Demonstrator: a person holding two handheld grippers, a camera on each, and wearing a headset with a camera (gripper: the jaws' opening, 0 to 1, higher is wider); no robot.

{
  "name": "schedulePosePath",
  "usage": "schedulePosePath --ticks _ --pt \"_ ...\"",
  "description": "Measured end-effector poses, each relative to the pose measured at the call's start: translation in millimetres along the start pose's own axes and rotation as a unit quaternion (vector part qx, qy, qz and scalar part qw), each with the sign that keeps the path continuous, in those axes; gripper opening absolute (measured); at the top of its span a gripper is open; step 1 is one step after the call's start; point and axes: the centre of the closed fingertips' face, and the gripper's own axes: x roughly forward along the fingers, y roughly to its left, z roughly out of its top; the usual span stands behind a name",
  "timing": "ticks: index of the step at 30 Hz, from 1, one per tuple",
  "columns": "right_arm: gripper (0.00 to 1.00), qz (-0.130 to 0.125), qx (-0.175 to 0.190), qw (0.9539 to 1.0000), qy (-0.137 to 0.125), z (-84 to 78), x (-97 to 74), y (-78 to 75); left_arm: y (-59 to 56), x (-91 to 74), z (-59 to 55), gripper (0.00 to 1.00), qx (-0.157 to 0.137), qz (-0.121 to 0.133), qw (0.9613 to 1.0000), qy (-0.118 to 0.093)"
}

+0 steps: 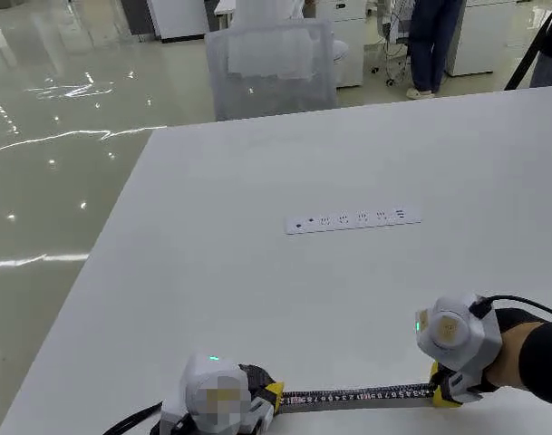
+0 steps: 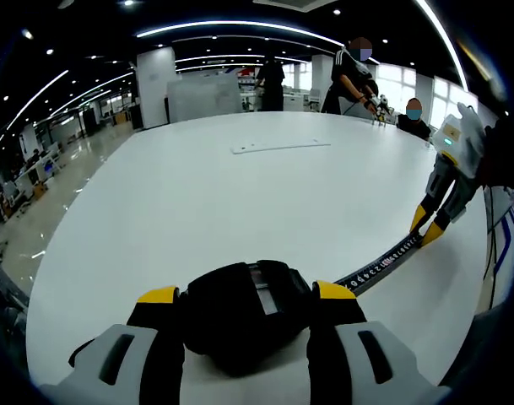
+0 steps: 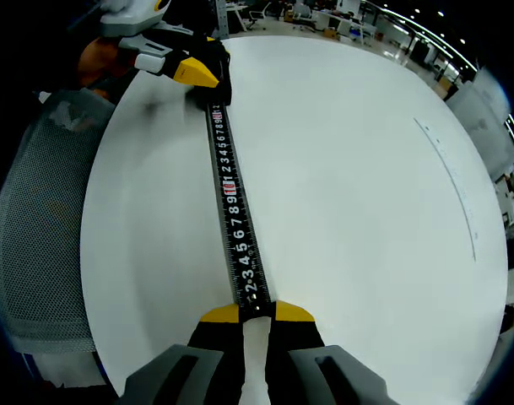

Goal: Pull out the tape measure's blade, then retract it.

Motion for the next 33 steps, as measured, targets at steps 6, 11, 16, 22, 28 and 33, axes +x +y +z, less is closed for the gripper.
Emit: schedulePosePath --ticks 6,11,16,22,28,33 --pt "0.04 0.003 0.006 1.0 0.003 1.0 1.1 -0.6 -0.4 1.8 -1.4 0.55 0.018 0.004 0.9998 0.002" --pt "0.05 0.002 0.009 0.9999 0.006 1.0 1.2 -0.2 -0.9 1.2 -2.0 0.55 0.016 0.005 0.9999 -0.004" --pt "0.05 0.002 0.007 0.9999 0.007 1.6 1.3 -0.1 -0.3 2.0 -1.7 0.55 0.016 0.004 0.9999 -0.003" --pt "0.05 0.003 0.01 0.9999 0.009 2.8 0.8 0.4 -0.5 2.4 -2.6 0.55 0.019 0.005 0.9998 -0.001" --pt "0.05 0.0 0.017 0.9998 0.006 3.5 0.6 0.5 -1.2 2.6 -3.1 0.56 0.026 0.008 0.9996 -0.003" --pt "0.05 -0.001 0.018 0.9998 0.002 4.4 0.7 0.7 -1.1 3.3 -3.6 0.56 0.031 0.012 0.9994 0.0"
